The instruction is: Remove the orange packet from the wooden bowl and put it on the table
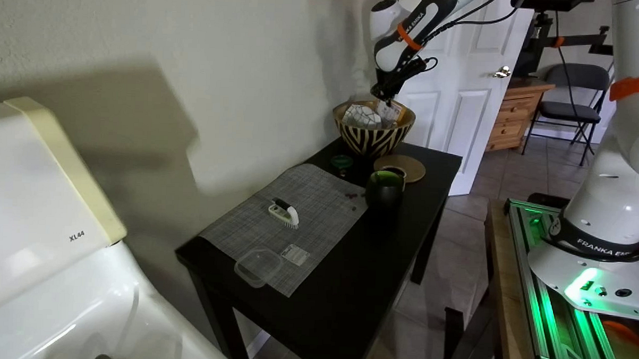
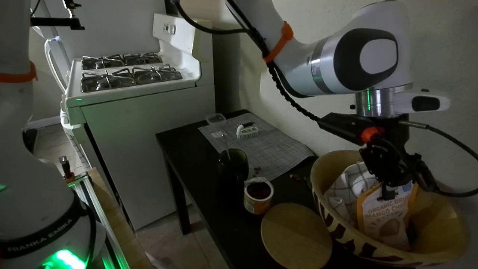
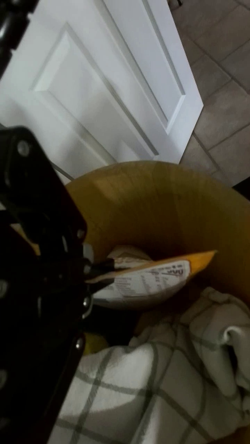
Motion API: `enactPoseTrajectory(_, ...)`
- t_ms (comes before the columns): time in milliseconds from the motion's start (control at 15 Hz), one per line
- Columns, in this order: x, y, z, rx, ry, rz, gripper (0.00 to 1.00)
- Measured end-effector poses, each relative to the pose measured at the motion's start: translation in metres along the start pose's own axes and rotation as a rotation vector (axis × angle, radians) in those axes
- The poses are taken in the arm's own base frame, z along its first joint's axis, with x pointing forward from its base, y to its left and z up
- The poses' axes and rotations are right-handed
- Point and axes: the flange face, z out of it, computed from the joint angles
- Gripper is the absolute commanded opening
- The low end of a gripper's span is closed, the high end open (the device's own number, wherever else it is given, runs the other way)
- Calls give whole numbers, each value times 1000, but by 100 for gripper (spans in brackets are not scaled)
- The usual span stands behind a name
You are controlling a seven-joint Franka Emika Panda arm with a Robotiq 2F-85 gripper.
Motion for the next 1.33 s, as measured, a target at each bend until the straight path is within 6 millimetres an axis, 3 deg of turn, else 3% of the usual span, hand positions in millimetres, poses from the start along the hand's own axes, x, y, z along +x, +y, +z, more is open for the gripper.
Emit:
enactPoseTrajectory(200,1,20,-34,-14,18,14,1)
enactPoseTrajectory(467,-11,49,-119,33,106,28,1)
enactPoseTrajectory(667,-36,45,-184,106,159,-6,1)
enactPoseTrajectory(867,-74,14,-245,216,191,-86,1)
enactPoseTrajectory(1067,-123,-34,-298,339,177,-196,1)
enactPoseTrajectory(1200,-160,-73,-329,408,137,-279,3)
enactPoseTrajectory(1333,-185,-96,-347,434,121,-338,3)
